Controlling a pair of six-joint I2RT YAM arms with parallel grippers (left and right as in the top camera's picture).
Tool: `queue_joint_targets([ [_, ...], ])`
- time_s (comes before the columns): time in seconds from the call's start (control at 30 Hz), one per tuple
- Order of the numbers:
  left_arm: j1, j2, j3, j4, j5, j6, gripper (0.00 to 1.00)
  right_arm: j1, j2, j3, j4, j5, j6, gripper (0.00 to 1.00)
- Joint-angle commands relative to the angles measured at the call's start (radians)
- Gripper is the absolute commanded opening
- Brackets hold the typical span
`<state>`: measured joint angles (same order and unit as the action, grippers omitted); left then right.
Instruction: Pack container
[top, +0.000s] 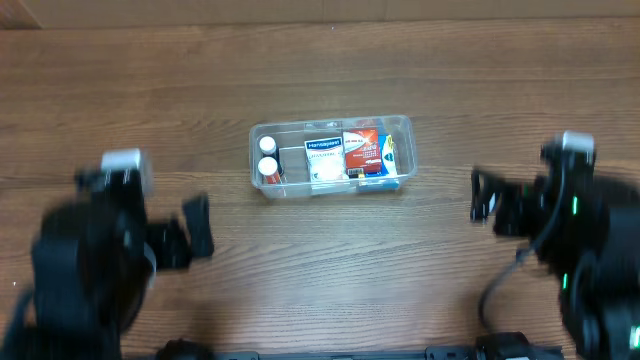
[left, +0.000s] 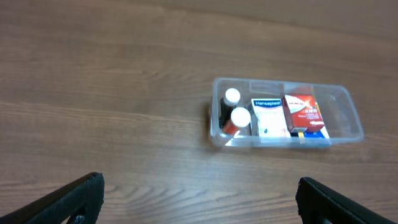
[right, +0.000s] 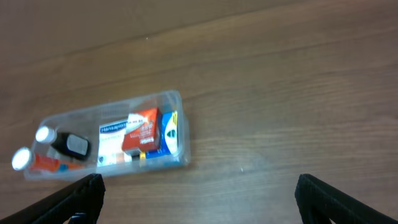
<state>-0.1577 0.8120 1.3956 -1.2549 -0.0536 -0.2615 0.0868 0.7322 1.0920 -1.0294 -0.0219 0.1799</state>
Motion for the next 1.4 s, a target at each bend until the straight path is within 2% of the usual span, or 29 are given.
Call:
queue_joint_targets([
  [0.0, -0.006, -0.181, -0.182, 0.030, 0.004, -0.028, 1.00, -0.002, -0.212, -0.117, 0.008, -0.002, 0.003, 1.00],
  [0.13, -0.006, -0.266, -0.236, -0.027, 0.002, -0.056, 1.00, -0.002, -0.316, -0.128, -0.073, -0.002, 0.003, 1.00],
  [0.33, -0.006, -0.265, -0.236, -0.181, 0.002, -0.056, 1.00, -0.002, -0.316, -0.129, -0.172, -0.002, 0.003, 1.00],
  [0.73, -0.006, -0.265, -0.236, -0.190, 0.002, -0.056, 1.00, -0.002, -0.355, -0.136, -0.182, -0.003, -0.002, 1.00],
  [0.93, -0.006, -0.265, -0.236, -0.190, 0.002, -0.056, 1.00, -0.002, -0.561, -0.388, 0.097, -0.059, -0.167, 1.00],
  [1.0, -0.006, -0.265, -0.236, -0.190, 0.002, -0.056, 1.00, -0.002, -0.628, -0.496, 0.203, -0.060, -0.171, 1.00],
  [1.07, -0.006, -0.265, -0.236, -0.190, 0.002, -0.056, 1.00, -0.002, -0.715, -0.651, 0.379, -0.063, -0.170, 1.00],
  [1.37, -0.006, -0.265, -0.236, -0.190, 0.002, -0.056, 1.00, -0.002, -0.729, -0.962, 0.940, -0.057, -0.189, 1.00],
])
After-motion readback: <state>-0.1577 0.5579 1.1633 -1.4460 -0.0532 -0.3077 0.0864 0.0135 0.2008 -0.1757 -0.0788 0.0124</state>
